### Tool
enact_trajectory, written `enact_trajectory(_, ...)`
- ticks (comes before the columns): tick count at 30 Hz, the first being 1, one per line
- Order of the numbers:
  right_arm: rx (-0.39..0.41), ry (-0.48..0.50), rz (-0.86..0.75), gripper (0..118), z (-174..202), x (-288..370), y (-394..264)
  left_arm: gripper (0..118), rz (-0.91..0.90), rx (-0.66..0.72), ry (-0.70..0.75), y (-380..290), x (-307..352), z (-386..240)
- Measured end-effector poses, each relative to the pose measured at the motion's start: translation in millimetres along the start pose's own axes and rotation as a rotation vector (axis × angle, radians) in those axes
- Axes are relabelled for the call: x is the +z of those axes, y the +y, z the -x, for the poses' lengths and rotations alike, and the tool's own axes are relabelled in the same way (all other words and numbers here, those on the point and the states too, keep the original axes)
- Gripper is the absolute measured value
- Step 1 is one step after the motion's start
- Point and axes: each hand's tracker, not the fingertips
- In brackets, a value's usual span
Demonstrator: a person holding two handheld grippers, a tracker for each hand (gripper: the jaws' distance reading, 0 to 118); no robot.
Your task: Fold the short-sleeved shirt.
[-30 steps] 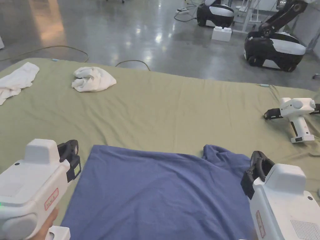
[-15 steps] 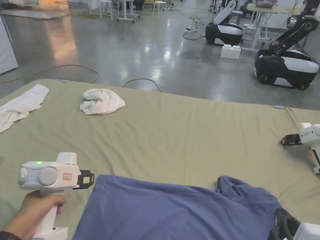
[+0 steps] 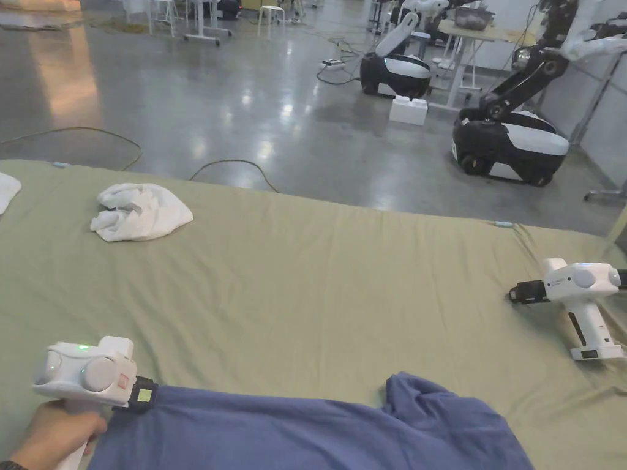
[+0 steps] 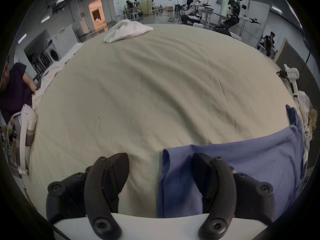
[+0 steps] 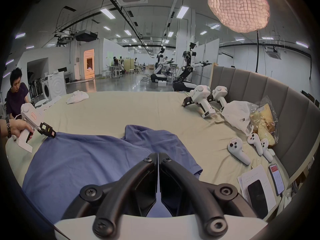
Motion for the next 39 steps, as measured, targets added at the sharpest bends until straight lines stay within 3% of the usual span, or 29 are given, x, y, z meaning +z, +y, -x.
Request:
enact_trajectory(1,-0.001,-0.009,0.021,0,-3.1,-8.3,1.9,67,-0.012,-0.03,-0.005,-1.8,2.4,-5.4)
enact_trajectory(2,-0.008,-0.015,0.04,1,-6.2,-16.1,4.0,56,-0.028,-0.048,-0.019,-3.0,5.1,-8.9)
enact_trajectory(3,-0.018,-0.015,0.06,1,-11.8,-28.4,8.4,42,-0.045,-0.058,-0.044,-4.5,7.8,-12.7)
enact_trajectory(4,-0.029,-0.013,0.084,4,-18.5,-43.5,14.1,18,-0.049,-0.067,-0.072,-6.7,8.8,-11.8)
enact_trajectory(5,-0.036,-0.008,0.117,11,-24.4,-57.8,20.0,1,-0.046,-0.07,-0.094,-7.3,10.0,-12.2)
enact_trajectory(7,-0.056,-0.015,0.153,39,-40.2,-94.9,34.1,0,-0.04,-0.061,-0.097,-7.5,17.4,-7.8)
enact_trajectory(10,-0.068,-0.002,0.228,55,-61.9,-152.8,55.7,0,-0.078,-0.021,-0.115,-8.2,33.4,2.3)
enact_trajectory(18,-0.045,0.09,0.5,58,-73.7,-266.2,61.1,0,-0.165,-0.007,-0.132,-18.8,87.4,3.7)
enact_trajectory(20,-0.059,0.107,0.571,57,-71.9,-278.4,53.6,0,-0.168,-0.005,-0.133,-20.2,89.8,4.0)
enact_trajectory(23,-0.026,0.13,0.59,42,-62.5,-281.6,43.0,0,-0.168,0.004,-0.132,-23.6,94.0,2.5)
enact_trajectory(24,0.008,0.122,0.566,32,-59.4,-279.4,43.6,0,-0.167,0.004,-0.131,-22.6,90.7,4.0)
enact_trajectory(25,0.015,0.128,0.566,4,-58.0,-279.2,44.3,0,-0.165,0.004,-0.129,-23.0,91.2,3.5)
enact_trajectory(27,-0.015,0.18,0.554,3,-49.3,-271.9,43.8,0,-0.166,0.002,-0.127,-24.1,93.3,1.8)
enact_trajectory(30,0.052,0.128,0.524,3,-44.8,-264.4,40.7,0,-0.172,0.011,-0.126,-23.4,94.9,1.5)
enact_trajectory(34,-0.029,0.091,0.374,3,-60.3,-220.0,62.1,0,-0.219,0.03,-0.14,-17.4,104.6,12.4)
enact_trajectory(39,-0.03,0.101,0.212,2,-81.8,-150.3,102.7,0,-0.309,0.038,-0.163,-13.7,147.7,16.0)
